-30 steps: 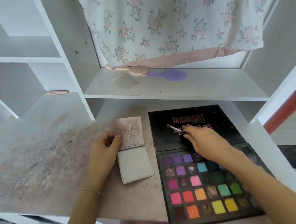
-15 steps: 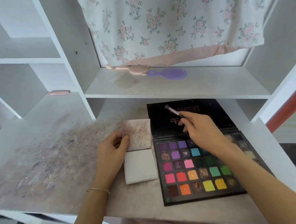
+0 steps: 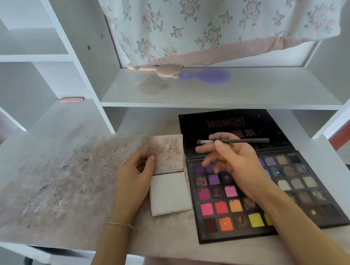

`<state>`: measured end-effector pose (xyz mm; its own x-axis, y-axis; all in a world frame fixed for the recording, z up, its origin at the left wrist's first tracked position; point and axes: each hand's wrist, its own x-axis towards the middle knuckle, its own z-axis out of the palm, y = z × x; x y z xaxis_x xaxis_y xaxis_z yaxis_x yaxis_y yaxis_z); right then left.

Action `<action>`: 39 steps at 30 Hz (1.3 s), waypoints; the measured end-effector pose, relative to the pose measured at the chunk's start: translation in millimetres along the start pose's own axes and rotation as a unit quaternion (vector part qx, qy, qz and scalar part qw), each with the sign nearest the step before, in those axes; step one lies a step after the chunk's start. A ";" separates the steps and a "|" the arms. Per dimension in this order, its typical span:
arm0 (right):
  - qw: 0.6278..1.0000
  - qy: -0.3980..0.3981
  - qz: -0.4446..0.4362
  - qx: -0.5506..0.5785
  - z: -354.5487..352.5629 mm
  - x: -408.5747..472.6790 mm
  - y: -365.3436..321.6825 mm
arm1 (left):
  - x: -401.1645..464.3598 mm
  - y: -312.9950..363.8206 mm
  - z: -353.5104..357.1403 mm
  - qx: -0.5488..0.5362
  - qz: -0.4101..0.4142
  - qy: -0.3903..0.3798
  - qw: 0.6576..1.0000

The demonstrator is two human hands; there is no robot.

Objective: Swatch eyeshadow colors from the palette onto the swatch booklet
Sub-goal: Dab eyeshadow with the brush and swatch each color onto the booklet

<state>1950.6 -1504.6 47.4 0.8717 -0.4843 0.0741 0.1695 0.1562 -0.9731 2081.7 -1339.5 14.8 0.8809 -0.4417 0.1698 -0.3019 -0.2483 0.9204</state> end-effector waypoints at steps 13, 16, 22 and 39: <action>0.972 0.048 -0.012 -0.232 1.0 -3.7 12.5 | 0.6 0.2 0.3 0.009 0.011 -0.002 1.000; 0.966 0.040 -0.013 -0.255 1.4 -4.1 14.0 | 1.0 0.9 1.2 0.007 0.013 -0.002 1.000; 0.958 0.036 -0.002 -0.283 1.0 -5.0 13.4 | 0.8 -1.1 0.5 0.016 0.014 -0.004 1.000; 0.942 0.022 0.012 -0.335 5.3 -7.4 7.7 | -0.8 2.6 -0.2 -0.013 0.012 0.010 1.000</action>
<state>1947.9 -1495.2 40.5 0.8487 -0.5260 0.0552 -0.1914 -0.4026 -0.8951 2080.3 -1339.6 17.1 0.8802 -0.4308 0.1991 -0.3144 -0.2151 0.9246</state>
